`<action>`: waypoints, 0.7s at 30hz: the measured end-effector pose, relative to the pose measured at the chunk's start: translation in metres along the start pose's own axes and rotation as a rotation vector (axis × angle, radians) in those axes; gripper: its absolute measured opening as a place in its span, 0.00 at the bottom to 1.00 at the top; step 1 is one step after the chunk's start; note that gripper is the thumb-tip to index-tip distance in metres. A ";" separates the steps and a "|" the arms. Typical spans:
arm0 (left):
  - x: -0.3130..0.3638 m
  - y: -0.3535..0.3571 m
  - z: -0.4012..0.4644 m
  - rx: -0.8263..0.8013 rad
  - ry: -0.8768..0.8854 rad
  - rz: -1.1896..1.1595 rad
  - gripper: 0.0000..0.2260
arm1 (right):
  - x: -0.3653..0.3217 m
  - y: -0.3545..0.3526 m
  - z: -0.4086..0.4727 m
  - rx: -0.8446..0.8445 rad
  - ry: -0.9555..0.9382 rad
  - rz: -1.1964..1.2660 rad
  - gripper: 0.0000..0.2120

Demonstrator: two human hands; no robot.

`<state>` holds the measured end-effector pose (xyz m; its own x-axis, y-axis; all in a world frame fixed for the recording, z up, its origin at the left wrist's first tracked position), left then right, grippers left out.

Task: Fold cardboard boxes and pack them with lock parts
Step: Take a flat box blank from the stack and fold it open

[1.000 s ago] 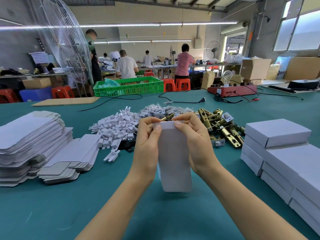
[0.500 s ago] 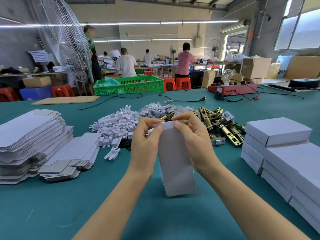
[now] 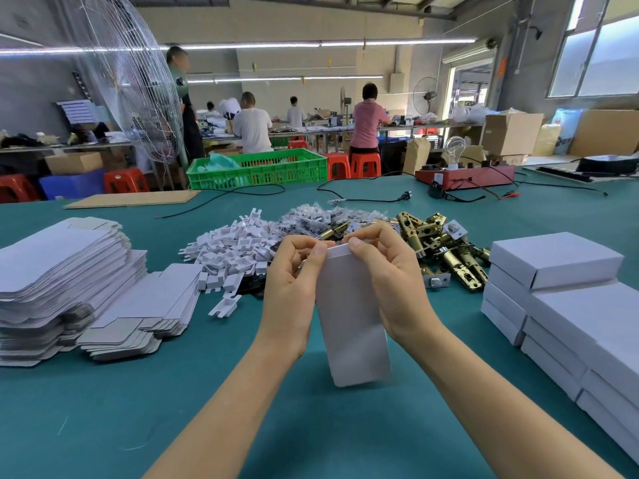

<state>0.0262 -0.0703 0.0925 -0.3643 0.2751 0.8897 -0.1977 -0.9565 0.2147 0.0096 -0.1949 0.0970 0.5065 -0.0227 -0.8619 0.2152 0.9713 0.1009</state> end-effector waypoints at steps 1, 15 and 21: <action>0.000 0.000 0.000 0.003 0.001 -0.007 0.07 | 0.000 0.001 0.000 -0.002 -0.003 0.002 0.07; 0.001 0.001 -0.001 0.059 -0.082 -0.081 0.11 | 0.001 0.005 -0.003 0.046 0.039 -0.037 0.05; -0.001 0.003 -0.001 0.044 -0.102 -0.083 0.08 | 0.004 0.005 -0.001 0.039 0.042 -0.059 0.07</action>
<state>0.0254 -0.0736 0.0922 -0.2534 0.3438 0.9042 -0.1823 -0.9349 0.3044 0.0114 -0.1900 0.0938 0.4565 -0.0683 -0.8871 0.2761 0.9587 0.0682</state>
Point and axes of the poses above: each hand's wrist, its own z-axis towards the middle knuckle, its own y-axis out of the palm, x = y × z, the point moved 4 cm from there along z, towards the middle knuckle
